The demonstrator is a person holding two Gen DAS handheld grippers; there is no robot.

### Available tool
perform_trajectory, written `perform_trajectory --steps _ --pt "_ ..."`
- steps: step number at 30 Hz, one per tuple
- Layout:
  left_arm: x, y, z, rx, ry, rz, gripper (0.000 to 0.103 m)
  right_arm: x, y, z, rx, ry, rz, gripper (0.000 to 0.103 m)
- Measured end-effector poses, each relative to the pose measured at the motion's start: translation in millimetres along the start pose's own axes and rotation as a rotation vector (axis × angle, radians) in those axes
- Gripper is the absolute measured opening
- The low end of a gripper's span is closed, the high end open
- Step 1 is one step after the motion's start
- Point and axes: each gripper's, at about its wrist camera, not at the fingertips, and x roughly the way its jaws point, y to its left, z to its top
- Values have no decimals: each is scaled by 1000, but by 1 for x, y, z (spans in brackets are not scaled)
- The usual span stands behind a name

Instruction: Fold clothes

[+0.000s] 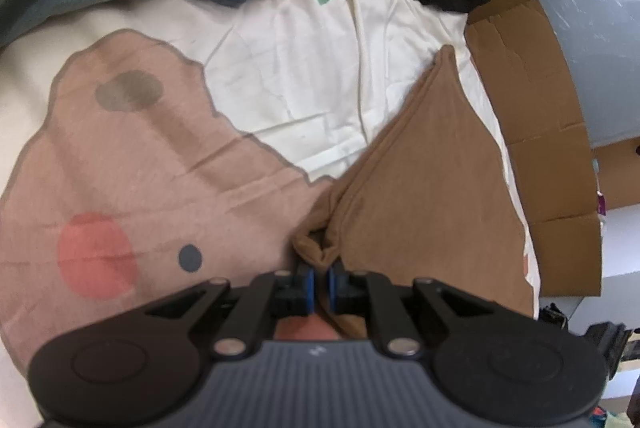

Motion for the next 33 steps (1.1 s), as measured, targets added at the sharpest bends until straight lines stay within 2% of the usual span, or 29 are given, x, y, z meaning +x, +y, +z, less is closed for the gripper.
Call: perform_trajectory --steps 9,15,26,33 --pt "0 7 -2 -43 -7 -31 9 19 -11 27 0 -6 -30 5" --pt "-3 4 -2 -22 -15 -30 11 28 -14 46 1 -22 -50 5" --pt "-4 9 -1 -51 -31 -61 13 46 -30 98 27 -75 -109 6" --pt "-7 12 0 -58 -35 -73 14 61 -35 119 30 -85 -113 6"
